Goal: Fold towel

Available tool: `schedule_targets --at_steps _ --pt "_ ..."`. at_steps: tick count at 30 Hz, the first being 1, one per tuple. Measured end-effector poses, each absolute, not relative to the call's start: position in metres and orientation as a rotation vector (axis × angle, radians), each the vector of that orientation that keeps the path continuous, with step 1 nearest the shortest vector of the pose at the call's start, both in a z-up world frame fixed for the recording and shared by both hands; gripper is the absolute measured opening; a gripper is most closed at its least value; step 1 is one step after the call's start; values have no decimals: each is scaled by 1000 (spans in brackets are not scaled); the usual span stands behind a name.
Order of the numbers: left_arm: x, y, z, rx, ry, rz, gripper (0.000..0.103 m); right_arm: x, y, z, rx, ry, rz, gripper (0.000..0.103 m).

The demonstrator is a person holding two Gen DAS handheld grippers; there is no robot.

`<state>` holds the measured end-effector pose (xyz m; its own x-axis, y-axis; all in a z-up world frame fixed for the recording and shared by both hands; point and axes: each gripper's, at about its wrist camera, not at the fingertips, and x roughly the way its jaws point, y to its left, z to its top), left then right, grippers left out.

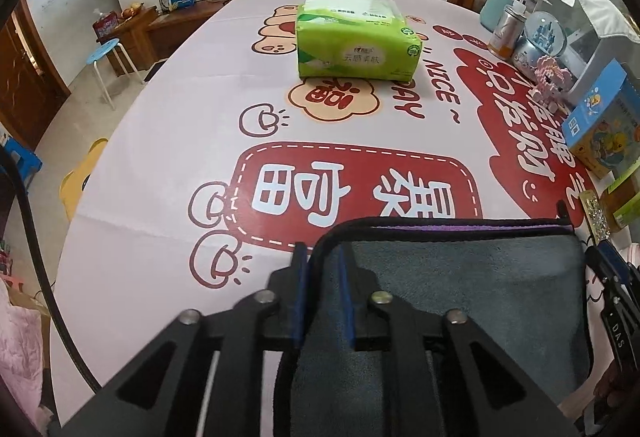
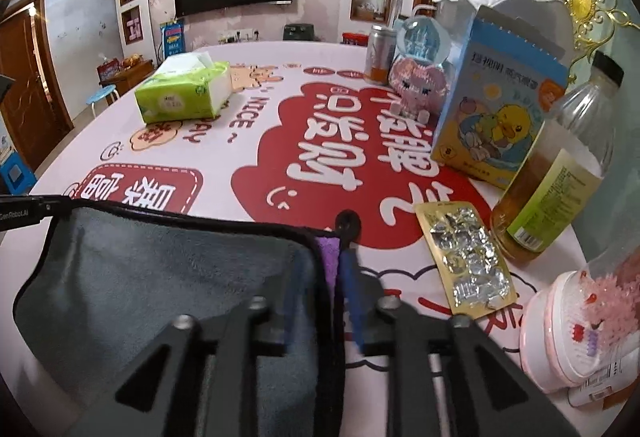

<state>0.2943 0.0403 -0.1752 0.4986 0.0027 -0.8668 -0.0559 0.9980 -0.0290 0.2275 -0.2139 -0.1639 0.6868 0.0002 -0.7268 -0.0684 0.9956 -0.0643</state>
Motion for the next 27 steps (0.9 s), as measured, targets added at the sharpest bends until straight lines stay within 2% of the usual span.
schedule_targets --at_steps 5,7,9,15,17,21,27 --pt "290 36 -167 -51 1039 31 37 224 -213 -156 -80 801 52 39" --pt "286 34 -161 -53 1038 10 42 221 -213 -150 -69 792 57 46" --pt "280 31 -153 -45 1033 -6 52 217 -213 -143 -59 786 59 58" --pt "249 20 -120 -14 1043 -8 69 192 -210 -113 -4 781 64 72" --pt "235 16 -107 -1 1033 -10 72 179 -208 -102 9 790 78 72" --pt "201 6 -82 31 1002 -28 81 148 -199 -79 8 783 117 80" --pt "152 -3 -50 64 960 -24 82 100 -185 -57 22 812 185 86"
